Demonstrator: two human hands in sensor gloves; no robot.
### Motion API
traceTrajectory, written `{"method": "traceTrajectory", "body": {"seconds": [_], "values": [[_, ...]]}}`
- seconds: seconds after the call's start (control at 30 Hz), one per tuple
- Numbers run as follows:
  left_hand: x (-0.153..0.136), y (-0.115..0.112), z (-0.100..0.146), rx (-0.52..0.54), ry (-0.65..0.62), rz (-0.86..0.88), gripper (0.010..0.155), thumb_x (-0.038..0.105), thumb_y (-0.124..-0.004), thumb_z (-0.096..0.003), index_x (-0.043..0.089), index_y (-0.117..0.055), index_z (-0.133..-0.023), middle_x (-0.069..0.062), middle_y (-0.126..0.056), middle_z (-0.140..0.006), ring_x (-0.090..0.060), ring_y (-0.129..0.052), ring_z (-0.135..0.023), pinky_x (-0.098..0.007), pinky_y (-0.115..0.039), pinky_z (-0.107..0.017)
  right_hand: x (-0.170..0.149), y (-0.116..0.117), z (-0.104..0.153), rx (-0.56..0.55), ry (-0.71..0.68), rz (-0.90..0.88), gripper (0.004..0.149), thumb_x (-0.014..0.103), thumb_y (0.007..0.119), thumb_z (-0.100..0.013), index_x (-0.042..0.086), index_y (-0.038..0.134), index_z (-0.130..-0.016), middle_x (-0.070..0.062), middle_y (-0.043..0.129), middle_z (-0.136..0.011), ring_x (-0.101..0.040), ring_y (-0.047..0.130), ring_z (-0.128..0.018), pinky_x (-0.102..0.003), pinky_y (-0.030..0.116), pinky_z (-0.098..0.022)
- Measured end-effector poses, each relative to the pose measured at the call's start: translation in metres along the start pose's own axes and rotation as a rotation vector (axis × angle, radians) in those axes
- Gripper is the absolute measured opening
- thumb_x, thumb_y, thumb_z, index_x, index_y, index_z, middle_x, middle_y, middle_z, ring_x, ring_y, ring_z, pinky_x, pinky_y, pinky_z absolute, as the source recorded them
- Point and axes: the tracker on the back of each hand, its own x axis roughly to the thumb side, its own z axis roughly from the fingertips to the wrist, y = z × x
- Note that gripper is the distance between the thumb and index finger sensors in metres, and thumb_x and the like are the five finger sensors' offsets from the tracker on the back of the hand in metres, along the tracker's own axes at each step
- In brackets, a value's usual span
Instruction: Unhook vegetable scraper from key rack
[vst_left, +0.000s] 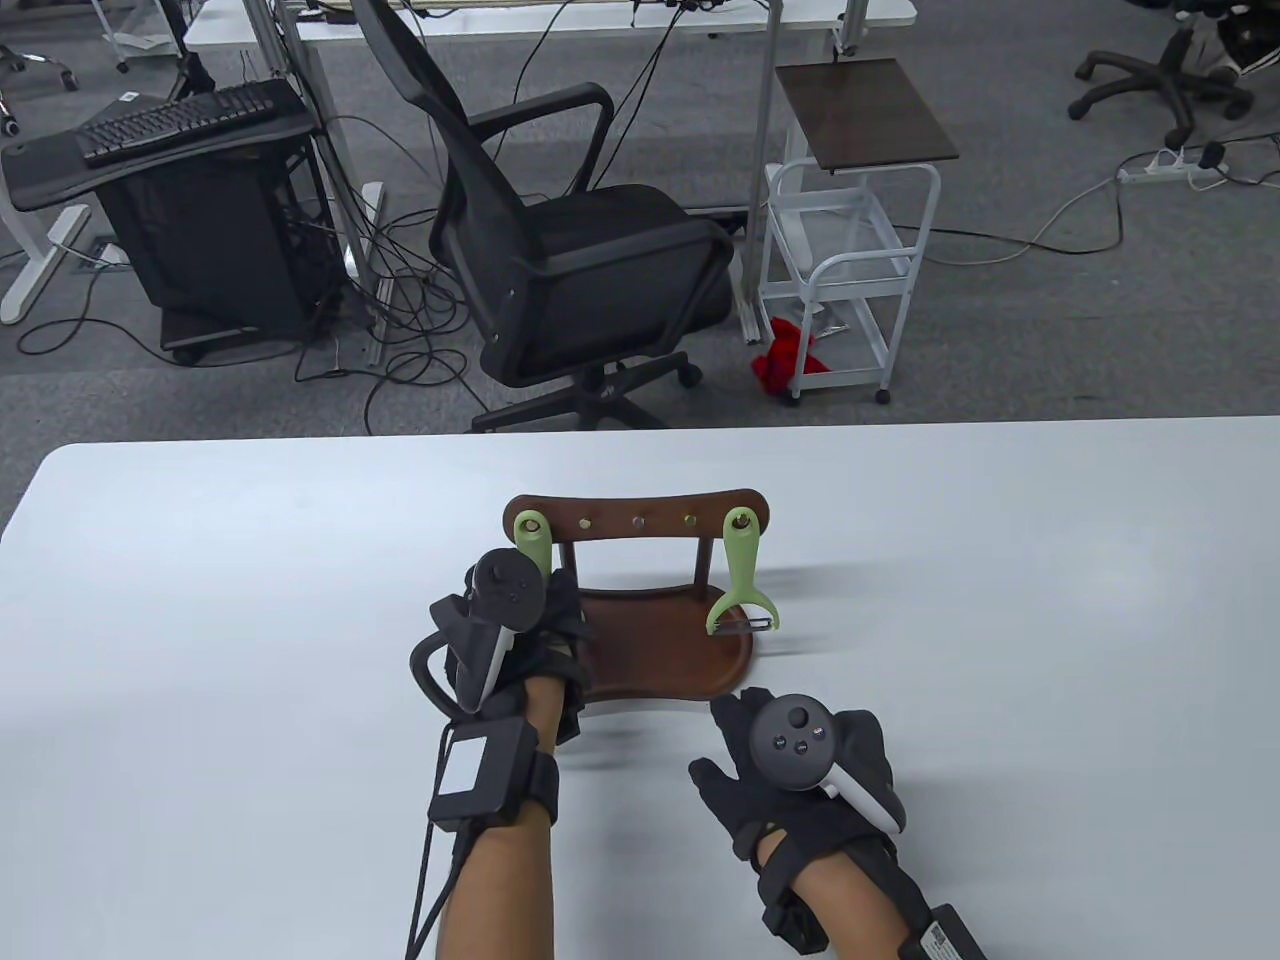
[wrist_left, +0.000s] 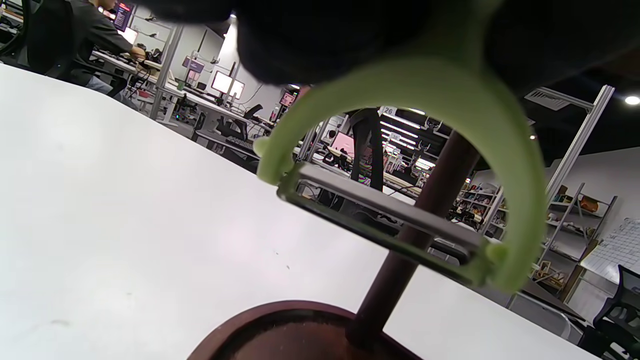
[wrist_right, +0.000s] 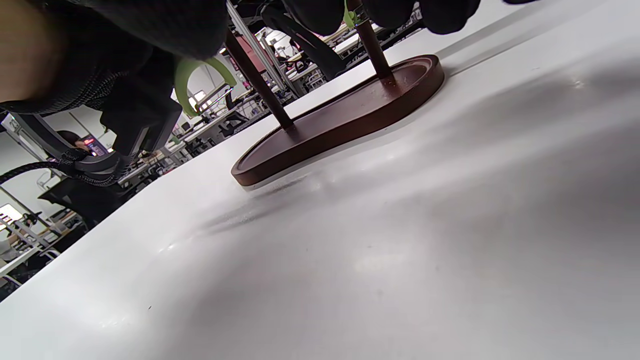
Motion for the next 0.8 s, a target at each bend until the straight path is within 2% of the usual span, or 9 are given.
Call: {"method": "traceTrajectory", "body": {"seconds": [0.27, 0.53, 0.8], "values": [[-0.002, 0.005, 0.013, 0.014, -0.063, 0.029, 0.055, 0.051, -0.087, -0.0462, 0.014, -0.076, -0.086, -0.014, -0.081, -0.08, -0.019, -0.098, -0.037, -0.039, -0.087, -0.023, -0.002, 0.0, 0.0, 0.0, 0.006, -0.008, 0.071, 0.049, 0.067, -0.049, 0.013, 0.043, -0.106, -0.025, 0.036, -0.113, -0.056, 0.042, -0.097, -0.074, 0.041, -0.065], [-0.004, 0.018, 0.048, 0.062, -0.228, 0.067, 0.055, 0.051, -0.087, -0.0462, 0.014, -0.076, -0.085, -0.014, -0.081, -0.078, -0.018, -0.098, -0.036, -0.039, -0.087, -0.021, 0.0, -0.001, 0.001, -0.007, -0.003, 0.008, 0.071, 0.049, 0.067, -0.049, 0.013, 0.043, -0.106, -0.025, 0.036, -0.112, -0.056, 0.042, -0.097, -0.074, 0.041, -0.065], [-0.019, 0.026, 0.081, 0.107, -0.287, 0.108, 0.055, 0.051, -0.087, -0.0461, 0.013, -0.077, -0.084, -0.015, -0.082, -0.076, -0.017, -0.098, -0.035, -0.039, -0.087, -0.02, 0.002, 0.0, 0.002, -0.017, -0.005, 0.035, 0.071, 0.049, 0.067, -0.049, 0.013, 0.042, -0.106, -0.025, 0.036, -0.113, -0.056, 0.042, -0.097, -0.074, 0.041, -0.065]]}}
